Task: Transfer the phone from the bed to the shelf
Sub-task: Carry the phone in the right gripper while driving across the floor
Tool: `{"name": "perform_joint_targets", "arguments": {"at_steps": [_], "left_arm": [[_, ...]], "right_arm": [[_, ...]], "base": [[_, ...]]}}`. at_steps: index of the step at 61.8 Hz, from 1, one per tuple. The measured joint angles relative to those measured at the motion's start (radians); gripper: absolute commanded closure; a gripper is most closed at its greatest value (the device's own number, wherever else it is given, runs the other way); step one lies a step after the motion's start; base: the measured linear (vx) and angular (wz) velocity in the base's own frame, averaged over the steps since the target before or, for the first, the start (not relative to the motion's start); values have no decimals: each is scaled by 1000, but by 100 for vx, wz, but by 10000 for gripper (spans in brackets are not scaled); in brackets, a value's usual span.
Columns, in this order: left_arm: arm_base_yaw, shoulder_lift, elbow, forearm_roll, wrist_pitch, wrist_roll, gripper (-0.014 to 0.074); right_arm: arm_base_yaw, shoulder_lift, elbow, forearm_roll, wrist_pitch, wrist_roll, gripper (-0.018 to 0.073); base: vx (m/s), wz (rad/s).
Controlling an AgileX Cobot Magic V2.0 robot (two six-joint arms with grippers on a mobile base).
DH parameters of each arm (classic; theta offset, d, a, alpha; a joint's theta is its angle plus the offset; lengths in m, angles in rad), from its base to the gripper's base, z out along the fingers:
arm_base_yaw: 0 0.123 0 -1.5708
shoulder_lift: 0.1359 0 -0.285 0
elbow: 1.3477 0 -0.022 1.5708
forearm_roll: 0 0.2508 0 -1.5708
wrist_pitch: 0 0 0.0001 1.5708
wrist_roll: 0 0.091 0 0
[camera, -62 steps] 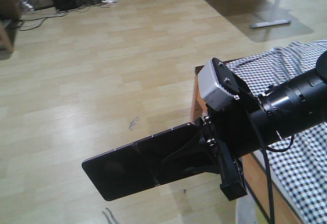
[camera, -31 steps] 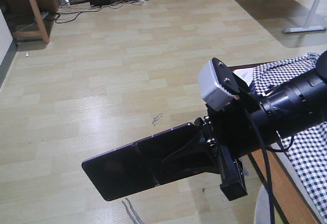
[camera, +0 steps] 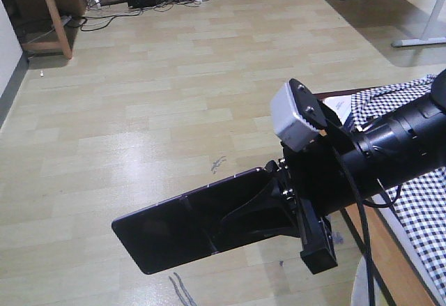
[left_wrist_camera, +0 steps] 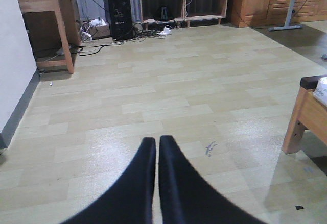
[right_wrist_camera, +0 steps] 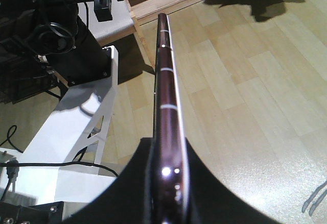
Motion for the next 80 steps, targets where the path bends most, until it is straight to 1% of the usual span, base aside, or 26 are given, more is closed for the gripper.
{"name": "perform_joint_targets", "arguments": {"at_steps": [37, 80], "left_arm": [[0, 0, 0, 0, 0, 0, 596], [0, 0, 0, 0, 0, 0, 596]], "right_arm": [[0, 0, 0, 0, 0, 0, 561], [0, 0, 0, 0, 0, 0, 561]], "base": [[6, 6], [14, 7]]}}
